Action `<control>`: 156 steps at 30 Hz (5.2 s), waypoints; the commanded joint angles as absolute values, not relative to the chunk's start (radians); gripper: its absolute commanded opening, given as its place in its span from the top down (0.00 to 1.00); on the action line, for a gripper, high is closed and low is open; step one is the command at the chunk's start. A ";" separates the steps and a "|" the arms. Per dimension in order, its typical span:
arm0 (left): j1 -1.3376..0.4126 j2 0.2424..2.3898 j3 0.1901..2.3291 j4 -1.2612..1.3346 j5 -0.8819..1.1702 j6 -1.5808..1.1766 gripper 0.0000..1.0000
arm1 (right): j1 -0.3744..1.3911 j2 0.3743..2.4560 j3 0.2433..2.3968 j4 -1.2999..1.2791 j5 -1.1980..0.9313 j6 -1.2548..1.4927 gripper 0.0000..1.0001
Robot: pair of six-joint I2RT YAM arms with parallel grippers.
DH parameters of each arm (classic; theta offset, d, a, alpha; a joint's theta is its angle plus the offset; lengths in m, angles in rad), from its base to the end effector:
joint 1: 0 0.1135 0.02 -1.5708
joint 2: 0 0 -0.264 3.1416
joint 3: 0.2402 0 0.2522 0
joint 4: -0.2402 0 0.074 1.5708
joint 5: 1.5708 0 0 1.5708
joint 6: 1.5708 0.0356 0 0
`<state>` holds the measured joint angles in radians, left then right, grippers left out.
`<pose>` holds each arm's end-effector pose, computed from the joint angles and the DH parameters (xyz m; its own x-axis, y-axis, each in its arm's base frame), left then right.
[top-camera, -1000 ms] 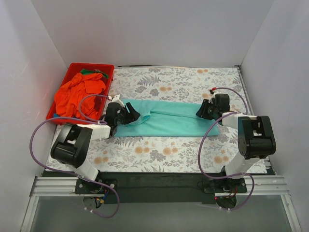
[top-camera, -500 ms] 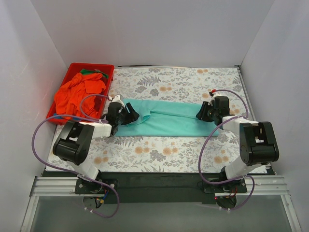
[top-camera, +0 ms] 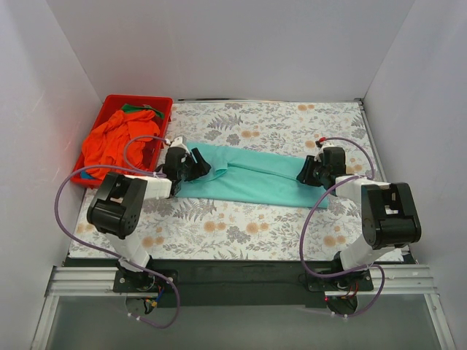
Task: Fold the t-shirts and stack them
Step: Fold the tshirt
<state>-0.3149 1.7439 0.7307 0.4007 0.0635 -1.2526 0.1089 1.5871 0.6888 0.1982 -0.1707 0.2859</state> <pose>0.3184 -0.1061 0.1345 -0.5115 -0.8303 -0.2213 -0.4070 0.4610 -0.7886 0.3048 0.0394 0.1529 -0.6811 0.2051 -0.7029 -0.0460 0.9461 0.3207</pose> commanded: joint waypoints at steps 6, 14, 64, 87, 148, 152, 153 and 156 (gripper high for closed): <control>-0.278 1.887 0.868 0.255 -0.015 -1.193 0.42 | 0.159 1.574 0.667 0.100 -0.089 0.288 0.61; -0.270 2.054 1.074 0.190 0.052 -1.141 0.41 | 0.236 1.566 0.634 0.060 -0.081 0.321 0.61; -0.324 2.549 1.804 0.008 0.362 -1.100 0.42 | 0.940 1.582 0.672 0.052 -0.018 0.558 0.61; -0.393 2.221 1.813 0.011 0.275 -1.037 0.36 | 0.953 1.177 0.572 -0.159 0.161 0.561 0.47; -0.824 1.197 0.535 -0.374 -0.155 -1.512 0.55 | 0.983 1.072 0.446 -0.247 0.172 0.629 0.82; -0.850 1.152 0.517 -0.373 -0.081 -1.554 0.59 | 0.982 1.066 0.433 -0.247 0.169 0.621 0.82; -0.857 1.143 0.515 -0.376 -0.071 -1.565 0.60 | 0.983 1.063 0.433 -0.248 0.167 0.620 0.82; -0.882 1.117 0.503 -0.382 -0.043 -1.586 0.62 | 0.983 1.057 0.430 -0.250 0.166 0.609 0.82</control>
